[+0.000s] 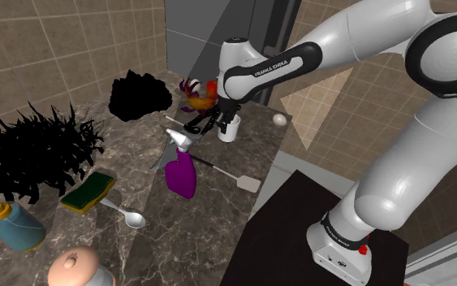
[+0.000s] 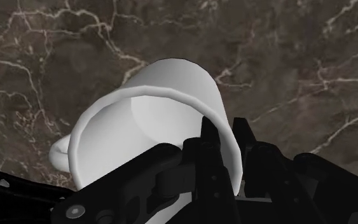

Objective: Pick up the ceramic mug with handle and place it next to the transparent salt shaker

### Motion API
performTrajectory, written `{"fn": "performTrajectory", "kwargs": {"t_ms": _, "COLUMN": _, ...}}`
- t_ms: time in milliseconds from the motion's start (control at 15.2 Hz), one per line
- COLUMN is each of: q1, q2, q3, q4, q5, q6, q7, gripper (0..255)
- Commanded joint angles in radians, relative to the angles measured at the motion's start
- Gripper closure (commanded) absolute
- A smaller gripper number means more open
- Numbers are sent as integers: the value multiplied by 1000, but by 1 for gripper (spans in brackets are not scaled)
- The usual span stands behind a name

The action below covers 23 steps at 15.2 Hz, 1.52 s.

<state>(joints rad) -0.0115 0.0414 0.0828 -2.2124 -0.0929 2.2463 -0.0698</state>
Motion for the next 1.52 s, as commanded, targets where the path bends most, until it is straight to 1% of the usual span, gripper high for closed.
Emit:
{"fn": "performTrajectory", "kwargs": {"t_ms": 0, "q1": 0, "q2": -14, "q3": 0, "q4": 9, "q5": 3, "q6": -23, "q7": -3, "gripper": 255}}
{"fn": "performTrajectory", "kwargs": {"t_ms": 726, "q1": 0, "q2": -80, "q3": 1, "q4": 88, "q5": 17, "q6": -166, "q7": -20, "gripper": 255}}
{"fn": "performTrajectory", "kwargs": {"t_ms": 1452, "q1": 1, "q2": -121, "q3": 1, "q4": 192, "q5": 26, "q6": -311, "q7": -33, "gripper": 255}}
